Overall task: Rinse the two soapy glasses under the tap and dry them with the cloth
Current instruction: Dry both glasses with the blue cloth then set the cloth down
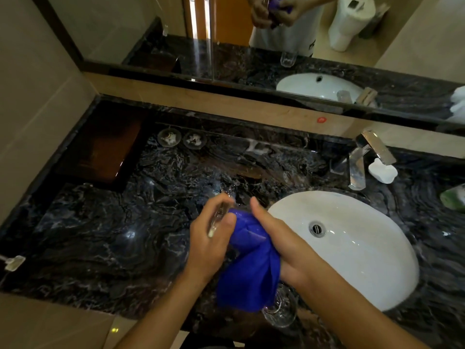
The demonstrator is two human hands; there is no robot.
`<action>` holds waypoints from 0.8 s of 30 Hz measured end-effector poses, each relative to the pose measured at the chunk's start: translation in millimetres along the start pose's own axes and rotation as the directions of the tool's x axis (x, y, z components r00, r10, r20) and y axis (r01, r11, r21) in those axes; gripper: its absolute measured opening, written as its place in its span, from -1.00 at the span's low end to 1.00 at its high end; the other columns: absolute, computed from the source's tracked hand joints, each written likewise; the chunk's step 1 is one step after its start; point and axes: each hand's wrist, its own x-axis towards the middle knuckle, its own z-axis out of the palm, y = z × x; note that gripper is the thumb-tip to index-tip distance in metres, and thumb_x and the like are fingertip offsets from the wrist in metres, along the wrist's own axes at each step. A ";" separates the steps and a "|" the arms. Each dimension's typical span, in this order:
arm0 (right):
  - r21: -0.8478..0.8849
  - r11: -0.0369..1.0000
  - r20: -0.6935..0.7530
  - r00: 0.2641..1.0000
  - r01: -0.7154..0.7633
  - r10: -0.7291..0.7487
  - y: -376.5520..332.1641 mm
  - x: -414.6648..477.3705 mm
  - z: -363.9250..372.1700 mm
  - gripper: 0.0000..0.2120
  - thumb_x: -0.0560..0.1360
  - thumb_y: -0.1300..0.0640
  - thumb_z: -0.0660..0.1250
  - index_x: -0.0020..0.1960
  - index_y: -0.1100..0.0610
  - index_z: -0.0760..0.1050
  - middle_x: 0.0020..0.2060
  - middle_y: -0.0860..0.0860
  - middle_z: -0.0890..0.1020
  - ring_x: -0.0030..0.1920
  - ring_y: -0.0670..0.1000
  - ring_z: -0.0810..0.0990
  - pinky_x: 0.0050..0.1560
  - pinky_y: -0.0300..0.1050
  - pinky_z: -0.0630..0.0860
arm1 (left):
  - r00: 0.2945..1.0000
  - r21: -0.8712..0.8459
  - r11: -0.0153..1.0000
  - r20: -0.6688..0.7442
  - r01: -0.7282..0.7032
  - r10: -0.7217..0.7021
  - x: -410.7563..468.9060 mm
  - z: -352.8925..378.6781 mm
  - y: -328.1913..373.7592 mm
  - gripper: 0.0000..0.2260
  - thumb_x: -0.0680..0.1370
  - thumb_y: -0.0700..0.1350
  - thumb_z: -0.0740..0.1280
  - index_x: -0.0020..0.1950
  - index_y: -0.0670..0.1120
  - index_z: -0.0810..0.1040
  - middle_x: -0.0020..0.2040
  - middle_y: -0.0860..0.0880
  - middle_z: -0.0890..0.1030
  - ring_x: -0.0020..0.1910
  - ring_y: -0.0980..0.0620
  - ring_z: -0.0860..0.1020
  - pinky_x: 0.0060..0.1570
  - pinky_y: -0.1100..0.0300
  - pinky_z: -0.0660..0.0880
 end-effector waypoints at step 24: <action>-0.773 0.172 0.412 0.688 0.611 -0.597 22.1 6.8 -5.7 -0.82 0.59 0.12 0.42 0.15 0.13 0.71 0.00 -0.06 0.76 0.04 -0.11 0.72 0.08 -0.08 0.64 | 0.673 -0.495 0.551 0.097 0.672 -0.734 5.0 11.1 27.2 -0.55 0.39 0.24 0.49 -0.07 -0.14 0.59 -0.23 -0.09 0.60 -0.23 -0.05 0.61 -0.20 0.08 0.55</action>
